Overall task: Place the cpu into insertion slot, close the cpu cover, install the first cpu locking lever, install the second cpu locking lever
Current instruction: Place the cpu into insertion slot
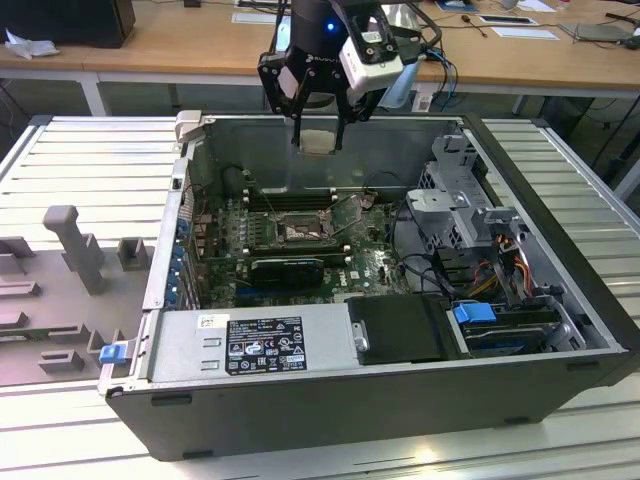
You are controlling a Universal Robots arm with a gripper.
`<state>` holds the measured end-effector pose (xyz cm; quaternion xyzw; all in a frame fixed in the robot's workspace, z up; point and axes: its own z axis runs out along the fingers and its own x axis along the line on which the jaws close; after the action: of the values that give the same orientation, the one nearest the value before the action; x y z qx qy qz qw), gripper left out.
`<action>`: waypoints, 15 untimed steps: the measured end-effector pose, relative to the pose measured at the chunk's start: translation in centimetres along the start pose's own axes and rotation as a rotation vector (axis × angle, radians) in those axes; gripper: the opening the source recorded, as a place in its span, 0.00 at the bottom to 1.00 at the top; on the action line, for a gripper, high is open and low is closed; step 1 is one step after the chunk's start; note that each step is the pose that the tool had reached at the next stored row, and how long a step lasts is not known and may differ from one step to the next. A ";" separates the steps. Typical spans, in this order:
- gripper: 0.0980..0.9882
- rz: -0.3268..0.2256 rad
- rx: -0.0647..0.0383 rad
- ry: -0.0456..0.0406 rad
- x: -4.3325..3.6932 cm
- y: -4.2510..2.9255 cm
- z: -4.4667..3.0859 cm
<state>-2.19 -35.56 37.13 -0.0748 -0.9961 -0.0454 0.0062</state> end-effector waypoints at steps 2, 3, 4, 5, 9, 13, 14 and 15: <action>0.48 0.005 0.000 -0.0005 0.00 0.00 0.00; 0.48 0.007 0.000 -0.0006 0.00 0.00 0.00; 0.48 0.008 0.000 -0.0007 0.00 0.00 0.00; 0.48 0.010 0.000 -0.0009 0.00 0.00 0.00; 0.48 0.020 0.000 -0.0018 0.00 0.00 0.00; 0.48 0.028 -0.001 -0.0025 0.00 0.00 0.00; 0.48 0.030 -0.001 -0.0027 0.00 0.00 0.00; 0.48 0.032 -0.001 -0.0029 0.00 0.00 0.00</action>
<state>-2.19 -35.56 37.13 -0.0909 -0.9948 -0.0455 0.0055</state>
